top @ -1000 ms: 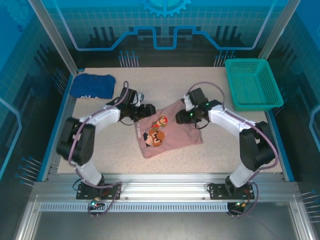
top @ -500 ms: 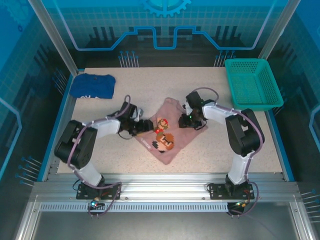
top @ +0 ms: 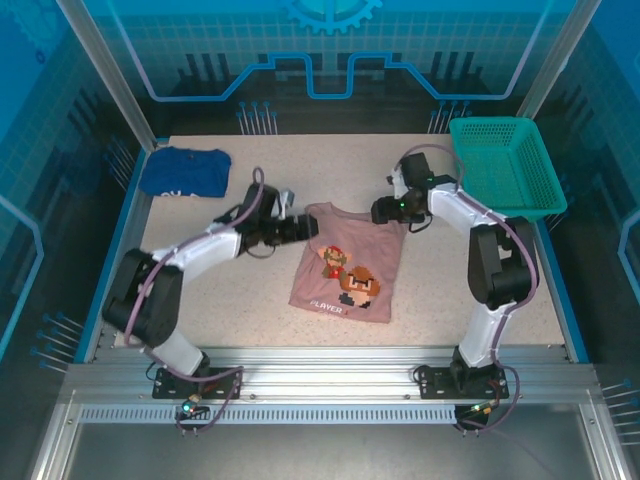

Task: Fold the inside-out t-shirt
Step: Rotate the T-shirt at the center of the table, then fold the T-shirt at the center of the table.

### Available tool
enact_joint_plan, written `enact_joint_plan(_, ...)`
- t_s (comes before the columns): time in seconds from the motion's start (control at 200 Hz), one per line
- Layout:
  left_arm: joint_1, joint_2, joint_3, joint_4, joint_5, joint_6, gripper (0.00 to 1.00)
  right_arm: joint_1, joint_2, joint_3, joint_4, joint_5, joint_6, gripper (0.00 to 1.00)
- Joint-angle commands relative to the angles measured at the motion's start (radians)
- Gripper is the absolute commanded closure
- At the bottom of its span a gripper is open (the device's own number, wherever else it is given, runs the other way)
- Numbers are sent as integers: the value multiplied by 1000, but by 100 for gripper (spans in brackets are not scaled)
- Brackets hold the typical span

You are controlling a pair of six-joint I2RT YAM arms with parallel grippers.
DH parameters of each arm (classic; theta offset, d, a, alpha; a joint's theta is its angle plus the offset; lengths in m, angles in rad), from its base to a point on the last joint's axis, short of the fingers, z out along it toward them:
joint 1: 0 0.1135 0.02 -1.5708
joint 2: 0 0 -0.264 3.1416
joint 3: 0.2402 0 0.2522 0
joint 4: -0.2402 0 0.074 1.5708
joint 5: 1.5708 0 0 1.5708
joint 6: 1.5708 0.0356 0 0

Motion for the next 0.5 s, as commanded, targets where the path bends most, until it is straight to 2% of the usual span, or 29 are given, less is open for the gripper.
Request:
enact_joint_plan(0.0, 26, 154, 162, -82, -14, 122, 17, -28, 63, 44, -49, 37, -12, 16)
enact_joint_plan(0.205, 26, 396, 438, -244, 2, 204, 17, -34, 139, 87, -80, 1, -15, 14)
enact_joint_plan(0.495, -10, 497, 520, -312, 88, 234, 19, -4, 187, 69, -66, -86, -4, 20)
